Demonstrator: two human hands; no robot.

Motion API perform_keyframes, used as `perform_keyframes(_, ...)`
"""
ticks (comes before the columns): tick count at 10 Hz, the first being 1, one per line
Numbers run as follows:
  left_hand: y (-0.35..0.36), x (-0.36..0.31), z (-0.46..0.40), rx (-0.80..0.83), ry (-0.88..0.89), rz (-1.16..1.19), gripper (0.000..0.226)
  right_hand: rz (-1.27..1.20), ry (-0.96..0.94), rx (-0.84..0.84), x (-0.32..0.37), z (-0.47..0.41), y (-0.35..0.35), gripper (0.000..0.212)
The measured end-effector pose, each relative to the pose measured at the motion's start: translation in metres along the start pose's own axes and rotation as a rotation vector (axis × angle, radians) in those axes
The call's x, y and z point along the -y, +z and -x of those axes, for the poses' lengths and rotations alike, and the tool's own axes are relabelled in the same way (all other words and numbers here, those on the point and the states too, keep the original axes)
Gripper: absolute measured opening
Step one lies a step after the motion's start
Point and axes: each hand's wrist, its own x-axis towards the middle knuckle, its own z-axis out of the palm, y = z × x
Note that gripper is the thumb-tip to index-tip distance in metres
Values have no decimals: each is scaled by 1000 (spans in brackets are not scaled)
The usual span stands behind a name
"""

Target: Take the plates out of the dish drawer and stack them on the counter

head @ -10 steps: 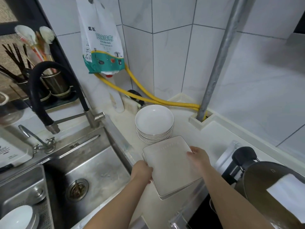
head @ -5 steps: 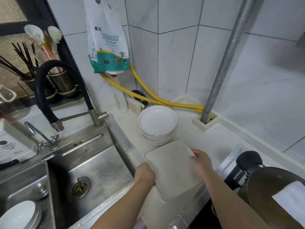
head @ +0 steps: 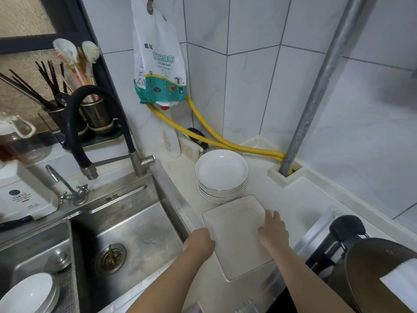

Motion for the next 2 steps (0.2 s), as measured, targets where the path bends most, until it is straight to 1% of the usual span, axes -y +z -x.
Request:
perform_keyframes(1, -9, 13, 5, 18, 110, -152, 40, 80, -2, -13, 5, 9, -7, 52)
perform_keyframes(2, -23, 17, 12, -39, 174, -237, 45, 147, -89, -2, 15, 18, -18, 54)
